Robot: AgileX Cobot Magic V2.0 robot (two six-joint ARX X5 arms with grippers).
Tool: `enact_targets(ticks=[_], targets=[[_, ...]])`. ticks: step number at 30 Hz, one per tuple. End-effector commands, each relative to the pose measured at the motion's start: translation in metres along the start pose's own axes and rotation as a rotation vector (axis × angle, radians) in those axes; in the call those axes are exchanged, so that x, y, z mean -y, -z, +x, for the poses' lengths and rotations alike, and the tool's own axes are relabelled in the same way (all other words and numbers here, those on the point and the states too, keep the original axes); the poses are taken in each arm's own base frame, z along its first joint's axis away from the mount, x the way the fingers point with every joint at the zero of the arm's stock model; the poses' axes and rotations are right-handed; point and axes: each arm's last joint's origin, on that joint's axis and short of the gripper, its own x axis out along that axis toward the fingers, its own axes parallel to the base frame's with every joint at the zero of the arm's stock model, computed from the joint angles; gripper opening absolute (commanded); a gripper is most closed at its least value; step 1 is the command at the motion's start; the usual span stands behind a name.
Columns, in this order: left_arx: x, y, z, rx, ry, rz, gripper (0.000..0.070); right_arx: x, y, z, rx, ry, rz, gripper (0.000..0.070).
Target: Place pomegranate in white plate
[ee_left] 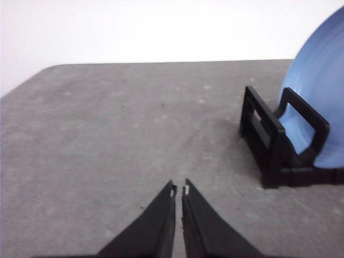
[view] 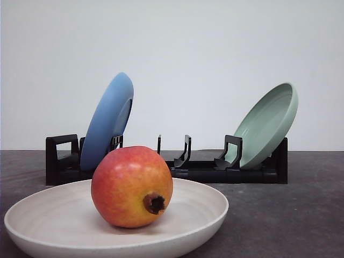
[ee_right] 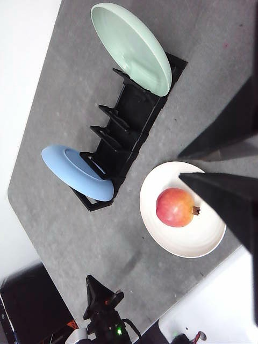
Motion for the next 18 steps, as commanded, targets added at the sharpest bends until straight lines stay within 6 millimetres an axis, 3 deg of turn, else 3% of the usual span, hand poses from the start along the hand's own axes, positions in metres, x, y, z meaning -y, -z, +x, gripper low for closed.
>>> enact_targets(ticks=[1, 18], targets=[[-0.0001, 0.0044, 0.0009, -0.022, 0.024, 0.009, 0.0, -0.0009, -0.0038, -0.002, 0.02, -0.008, -0.004, 0.0035], [-0.0037, 0.0045, 0.001, -0.022, 0.023, -0.003, 0.0, -0.0009, -0.0039, -0.0022, 0.021, -0.008, -0.004, 0.0035]])
